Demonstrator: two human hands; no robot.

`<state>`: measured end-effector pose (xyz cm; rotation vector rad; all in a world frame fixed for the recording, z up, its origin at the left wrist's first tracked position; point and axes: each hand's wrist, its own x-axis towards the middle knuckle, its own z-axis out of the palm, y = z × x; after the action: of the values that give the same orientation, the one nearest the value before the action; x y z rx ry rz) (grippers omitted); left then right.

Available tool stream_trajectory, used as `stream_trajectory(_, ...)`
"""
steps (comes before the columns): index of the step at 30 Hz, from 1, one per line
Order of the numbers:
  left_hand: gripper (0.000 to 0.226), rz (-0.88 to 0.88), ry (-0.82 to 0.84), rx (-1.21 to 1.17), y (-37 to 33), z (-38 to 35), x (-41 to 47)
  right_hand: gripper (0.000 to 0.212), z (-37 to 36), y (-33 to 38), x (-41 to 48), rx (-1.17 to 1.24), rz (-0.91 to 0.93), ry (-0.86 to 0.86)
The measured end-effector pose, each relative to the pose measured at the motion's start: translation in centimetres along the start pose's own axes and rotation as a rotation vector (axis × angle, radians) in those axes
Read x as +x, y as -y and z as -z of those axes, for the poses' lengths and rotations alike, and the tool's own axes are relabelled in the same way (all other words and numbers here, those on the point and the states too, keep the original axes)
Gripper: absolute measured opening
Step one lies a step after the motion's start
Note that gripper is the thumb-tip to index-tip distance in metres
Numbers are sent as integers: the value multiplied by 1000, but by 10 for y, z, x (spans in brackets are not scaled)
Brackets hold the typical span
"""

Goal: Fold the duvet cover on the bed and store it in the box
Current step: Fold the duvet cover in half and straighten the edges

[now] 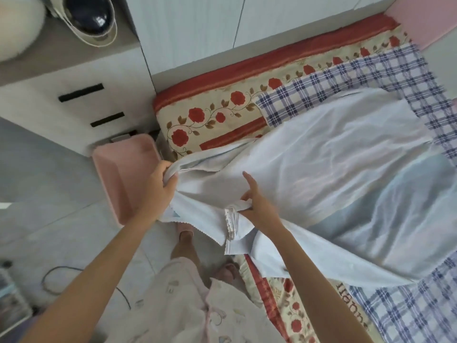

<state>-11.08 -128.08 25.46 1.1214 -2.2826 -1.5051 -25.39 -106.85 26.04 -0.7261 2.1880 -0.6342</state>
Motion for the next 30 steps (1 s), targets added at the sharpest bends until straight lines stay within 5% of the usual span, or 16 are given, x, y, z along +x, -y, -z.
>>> stream_trajectory(6, 26, 257, -96, 31, 132, 21, 92, 113, -62, -4, 160, -204, -37, 224)
stream_trajectory(8, 10, 363, -113, 80, 180, 16, 115, 115, -83, -20, 206, -283, -75, 240)
stream_trajectory(14, 19, 593, -205, 182, 290, -29, 137, 87, -142, -86, 275, -499, -48, 180)
stream_trajectory(20, 24, 643, -298, 177, 320, -60, 152, 78, -164, -124, 310, -548, -23, 31)
stream_trajectory(24, 34, 663, -372, 59, 299, -72, 151, 26, -171, -131, 314, -582, 30, 1)
stream_trajectory(30, 35, 568, -348, -112, 256, -77, 131, 22, -172, -137, 273, -516, 70, 357)
